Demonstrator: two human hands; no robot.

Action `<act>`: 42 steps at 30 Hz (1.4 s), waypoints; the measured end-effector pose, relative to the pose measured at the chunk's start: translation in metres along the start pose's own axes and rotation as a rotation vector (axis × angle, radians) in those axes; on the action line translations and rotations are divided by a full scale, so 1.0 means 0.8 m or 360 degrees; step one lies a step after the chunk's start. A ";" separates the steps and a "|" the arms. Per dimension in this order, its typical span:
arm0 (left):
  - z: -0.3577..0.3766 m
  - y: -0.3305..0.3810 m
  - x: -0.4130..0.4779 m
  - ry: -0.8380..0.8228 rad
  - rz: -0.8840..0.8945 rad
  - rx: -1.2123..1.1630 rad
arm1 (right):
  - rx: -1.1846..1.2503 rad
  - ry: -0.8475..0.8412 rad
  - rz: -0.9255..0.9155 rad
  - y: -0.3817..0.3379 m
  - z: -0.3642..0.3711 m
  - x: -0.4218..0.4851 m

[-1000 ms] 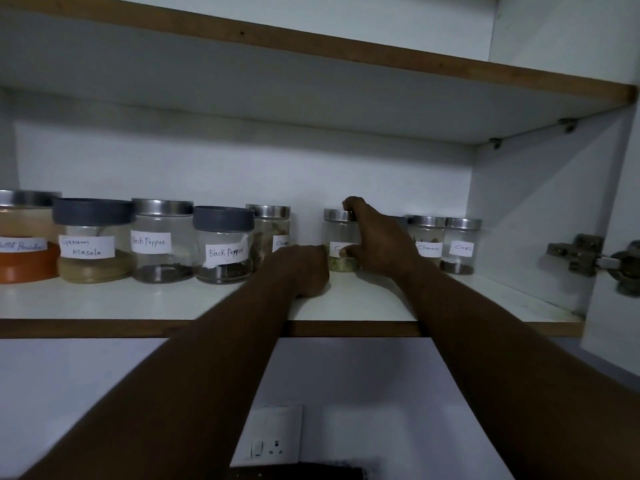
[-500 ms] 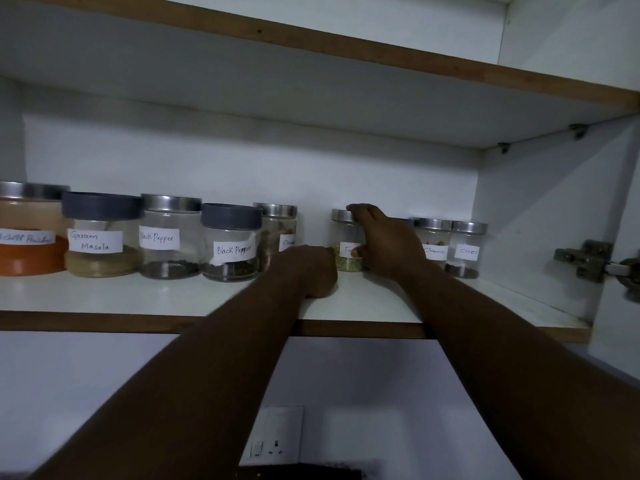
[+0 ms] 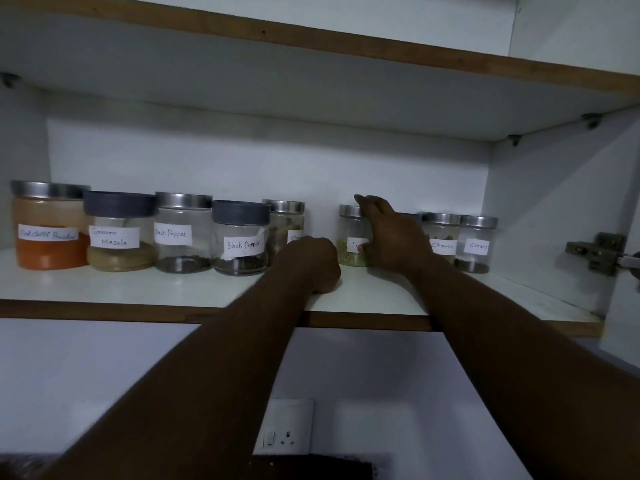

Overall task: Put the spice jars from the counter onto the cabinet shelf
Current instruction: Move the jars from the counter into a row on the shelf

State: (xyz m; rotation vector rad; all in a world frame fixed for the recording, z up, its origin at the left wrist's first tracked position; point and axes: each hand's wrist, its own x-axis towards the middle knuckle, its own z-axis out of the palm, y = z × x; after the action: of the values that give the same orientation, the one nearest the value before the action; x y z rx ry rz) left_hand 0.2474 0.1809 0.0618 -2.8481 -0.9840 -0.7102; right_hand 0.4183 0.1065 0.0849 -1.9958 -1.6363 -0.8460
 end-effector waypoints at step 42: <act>-0.024 -0.061 -0.042 -0.0112 -0.0011 0.0040 | 0.0202 0.0136 -0.0011 -0.105 0.016 0.034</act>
State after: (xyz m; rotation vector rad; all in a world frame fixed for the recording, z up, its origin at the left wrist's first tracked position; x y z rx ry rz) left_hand 0.1872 0.1970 0.0589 -2.8675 -1.0048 -0.5981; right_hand 0.3425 0.1528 0.0900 -1.8438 -1.6082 -0.7978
